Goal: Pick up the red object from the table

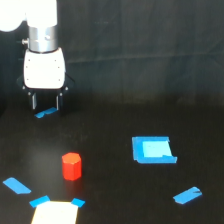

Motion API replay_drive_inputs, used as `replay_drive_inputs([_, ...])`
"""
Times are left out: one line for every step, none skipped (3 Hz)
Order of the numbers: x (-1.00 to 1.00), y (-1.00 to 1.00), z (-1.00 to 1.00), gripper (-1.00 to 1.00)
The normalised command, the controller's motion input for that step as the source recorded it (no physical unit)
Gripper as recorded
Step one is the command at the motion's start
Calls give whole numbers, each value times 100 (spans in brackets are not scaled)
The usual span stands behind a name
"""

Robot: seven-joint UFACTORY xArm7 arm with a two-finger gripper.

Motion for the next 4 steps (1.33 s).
replay_drive_inputs([-36, 27, -89, 100])
replay_drive_inputs([24, -100, -72, 100])
replay_drive_inputs([43, -94, -100, -66])
replay_drive_inputs([40, -94, -100, 100])
